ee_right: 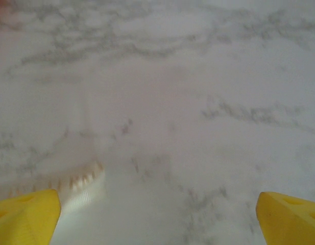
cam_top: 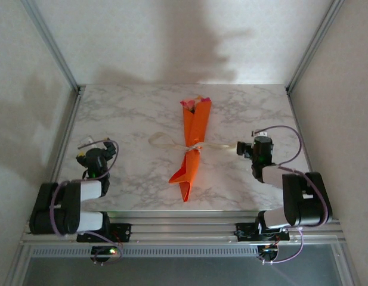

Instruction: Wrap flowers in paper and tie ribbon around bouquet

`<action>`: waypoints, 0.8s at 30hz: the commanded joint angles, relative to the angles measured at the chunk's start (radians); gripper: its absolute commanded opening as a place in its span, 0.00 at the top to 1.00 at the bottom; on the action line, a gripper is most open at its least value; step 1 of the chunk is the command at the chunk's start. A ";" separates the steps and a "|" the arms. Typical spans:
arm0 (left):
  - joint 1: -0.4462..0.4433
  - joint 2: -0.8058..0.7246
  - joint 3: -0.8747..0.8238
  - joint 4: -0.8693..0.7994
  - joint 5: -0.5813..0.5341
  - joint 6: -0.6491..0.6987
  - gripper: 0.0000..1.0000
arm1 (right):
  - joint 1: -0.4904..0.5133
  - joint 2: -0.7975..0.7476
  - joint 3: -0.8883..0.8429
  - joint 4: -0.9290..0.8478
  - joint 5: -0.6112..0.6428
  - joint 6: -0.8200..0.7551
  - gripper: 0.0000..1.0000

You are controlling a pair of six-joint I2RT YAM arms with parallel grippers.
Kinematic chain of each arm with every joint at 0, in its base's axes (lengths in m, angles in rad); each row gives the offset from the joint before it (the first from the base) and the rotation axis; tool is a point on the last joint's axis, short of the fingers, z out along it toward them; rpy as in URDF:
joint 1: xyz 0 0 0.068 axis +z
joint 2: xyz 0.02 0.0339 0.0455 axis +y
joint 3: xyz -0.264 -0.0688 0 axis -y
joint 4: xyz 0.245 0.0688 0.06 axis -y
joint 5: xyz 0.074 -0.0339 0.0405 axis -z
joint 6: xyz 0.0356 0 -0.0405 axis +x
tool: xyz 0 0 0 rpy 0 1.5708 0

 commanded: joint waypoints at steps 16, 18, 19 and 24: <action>-0.038 0.151 -0.043 0.429 0.039 0.105 0.00 | -0.025 0.095 -0.062 0.324 0.026 0.016 0.01; -0.038 0.158 -0.046 0.448 0.038 0.106 0.00 | -0.026 0.102 -0.069 0.354 0.029 0.010 0.01; -0.038 0.151 -0.043 0.432 0.040 0.106 0.00 | -0.025 0.098 -0.066 0.336 0.028 0.013 0.01; -0.041 0.154 -0.046 0.443 0.038 0.109 0.00 | -0.025 0.099 -0.071 0.351 0.026 0.011 0.01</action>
